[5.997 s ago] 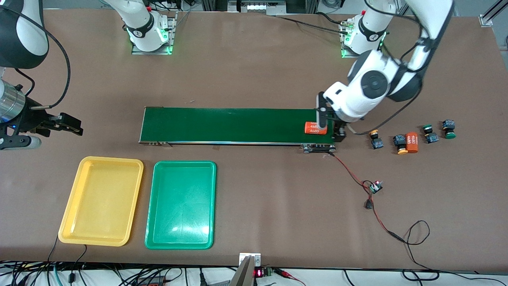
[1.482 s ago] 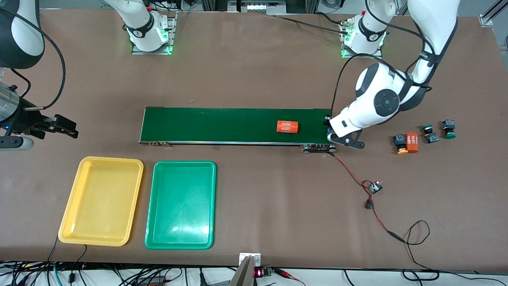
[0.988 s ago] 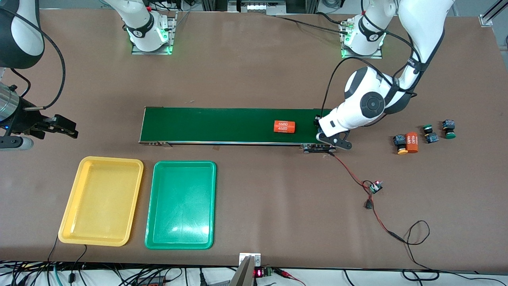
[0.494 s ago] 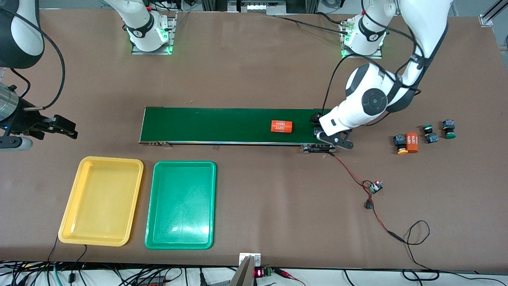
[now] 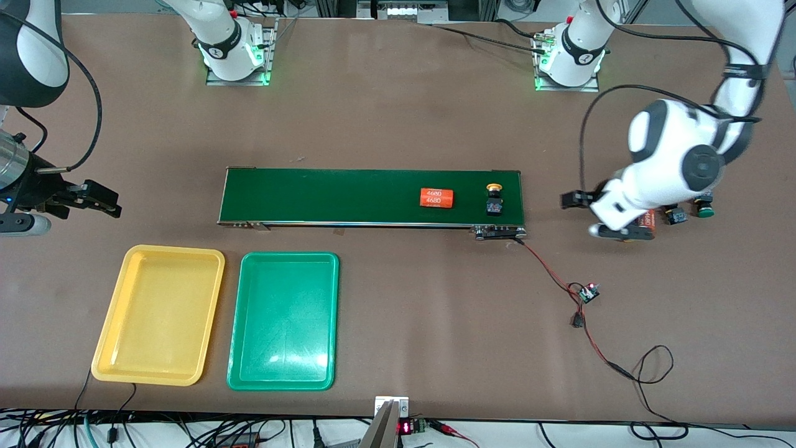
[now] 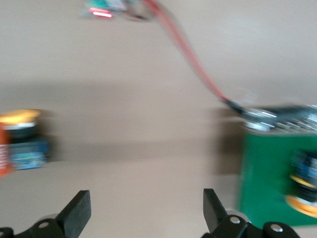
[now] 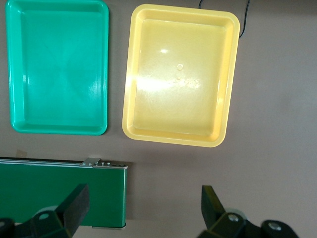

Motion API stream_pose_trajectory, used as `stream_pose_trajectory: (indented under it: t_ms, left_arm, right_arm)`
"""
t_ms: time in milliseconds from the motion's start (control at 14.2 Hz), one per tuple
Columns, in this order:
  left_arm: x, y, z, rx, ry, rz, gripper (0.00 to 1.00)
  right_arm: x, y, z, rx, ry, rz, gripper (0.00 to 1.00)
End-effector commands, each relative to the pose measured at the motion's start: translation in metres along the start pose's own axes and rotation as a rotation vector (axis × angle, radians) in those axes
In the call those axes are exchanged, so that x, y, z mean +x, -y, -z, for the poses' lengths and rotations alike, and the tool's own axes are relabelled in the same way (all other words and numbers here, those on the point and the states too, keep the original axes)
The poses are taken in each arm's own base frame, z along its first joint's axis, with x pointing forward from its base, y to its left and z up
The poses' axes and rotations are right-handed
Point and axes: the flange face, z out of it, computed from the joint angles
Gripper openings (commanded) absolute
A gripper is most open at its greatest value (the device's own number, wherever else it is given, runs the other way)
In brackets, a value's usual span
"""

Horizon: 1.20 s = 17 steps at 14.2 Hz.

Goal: Sort buttons by color to trays
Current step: 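Open the left gripper and return it to the pile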

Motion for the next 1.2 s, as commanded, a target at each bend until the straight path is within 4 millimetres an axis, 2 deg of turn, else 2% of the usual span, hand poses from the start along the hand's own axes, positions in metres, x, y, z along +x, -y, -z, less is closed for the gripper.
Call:
stream_pose_trajectory:
  t_ms: [0,212,282,353,635,917,1129]
  left_arm:
    - [0.012,0.079,0.017,0.033,-0.019,0.098,1.00]
    - [0.007,0.135,0.010,0.024,-0.005,0.144,1.00]
    - [0.006,0.149,0.001,0.019,0.008,0.129,1.00]
    - [0.006,0.154,-0.008,0.014,0.024,0.125,1.00]
    - [0.010,0.151,-0.047,-0.014,0.077,0.122,1.00]
    - [0.019,0.130,-0.062,-0.014,0.065,0.079,1.00]
    - [0.025,0.130,-0.079,-0.023,0.048,0.077,1.00]
  right_arm:
    - [0.002,0.007,0.000,-0.007,-0.001,0.021,1.00]
    - [0.002,0.010,-0.003,-0.028,0.010,0.034,1.00]
    - [0.001,0.010,-0.006,-0.027,0.021,0.035,1.00]
    - [0.001,0.008,-0.007,-0.027,0.026,0.034,1.00]
    - [0.000,0.006,-0.006,-0.027,0.026,0.038,1.00]
    - [-0.002,0.000,-0.010,-0.012,0.047,0.094,1.00]
    - [-0.006,0.004,-0.011,-0.008,0.082,0.084,1.00]
